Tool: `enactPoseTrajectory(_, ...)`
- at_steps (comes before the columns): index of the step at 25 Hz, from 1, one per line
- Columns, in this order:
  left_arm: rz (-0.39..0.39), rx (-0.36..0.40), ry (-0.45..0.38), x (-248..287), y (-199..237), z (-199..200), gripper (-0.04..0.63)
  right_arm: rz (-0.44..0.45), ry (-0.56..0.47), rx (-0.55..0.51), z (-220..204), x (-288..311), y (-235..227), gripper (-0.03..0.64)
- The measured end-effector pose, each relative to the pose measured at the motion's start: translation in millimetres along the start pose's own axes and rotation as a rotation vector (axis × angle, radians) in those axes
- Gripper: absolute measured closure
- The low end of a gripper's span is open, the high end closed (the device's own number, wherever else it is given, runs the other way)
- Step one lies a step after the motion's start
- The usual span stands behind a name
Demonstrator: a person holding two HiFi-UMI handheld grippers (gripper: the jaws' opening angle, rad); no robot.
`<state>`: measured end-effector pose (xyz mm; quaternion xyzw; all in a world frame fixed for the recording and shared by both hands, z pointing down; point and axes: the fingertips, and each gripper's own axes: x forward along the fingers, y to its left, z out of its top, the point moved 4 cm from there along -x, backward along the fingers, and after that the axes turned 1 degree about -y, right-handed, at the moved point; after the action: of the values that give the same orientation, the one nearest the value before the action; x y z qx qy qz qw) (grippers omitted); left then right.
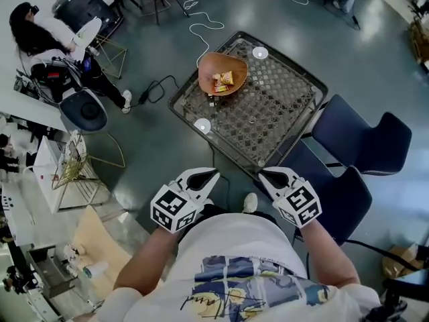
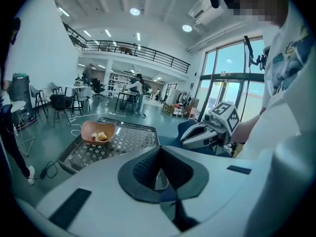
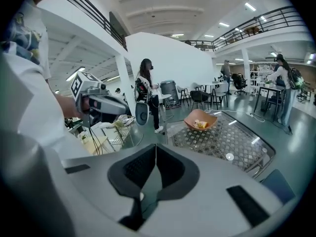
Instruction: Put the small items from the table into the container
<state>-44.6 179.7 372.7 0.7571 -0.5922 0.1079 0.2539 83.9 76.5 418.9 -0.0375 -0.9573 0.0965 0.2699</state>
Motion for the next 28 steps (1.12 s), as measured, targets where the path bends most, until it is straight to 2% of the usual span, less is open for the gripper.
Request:
enactPoseTrajectory(4, -0.034, -0.031, -0.032, -27.9, -6.1, -5.4, 0.586, 0.003, 0.008, -0.023, 4.5, 11.7, 32.6, 0.606)
enactPoseTrajectory(15, -0.094, -0.028, -0.034, -96.8, -2.7, -34.2, 0.586, -0.009, 0.002, -0.071, 28.9, 45.8, 106.9, 0.606)
enactPoseTrajectory(19, -0.114, -0.013, -0.038, -108.1, 2.9, -43.4, 0.586, -0.031, 0.002, -0.081, 30.7, 56.1, 119.0, 0.607)
enactPoseTrajectory(23, -0.133, -0.002, -0.037, -118.9, 27.1, -55.8, 0.586, -0.048, 0.006, -0.086, 32.1, 82.9, 128.3, 0.607)
enactPoseTrajectory(28, -0.123, -0.013, -0.035, -120.0, 28.8, -56.5, 0.586, -0.024, 0.013, -0.082, 35.4, 85.6, 131.0, 0.607)
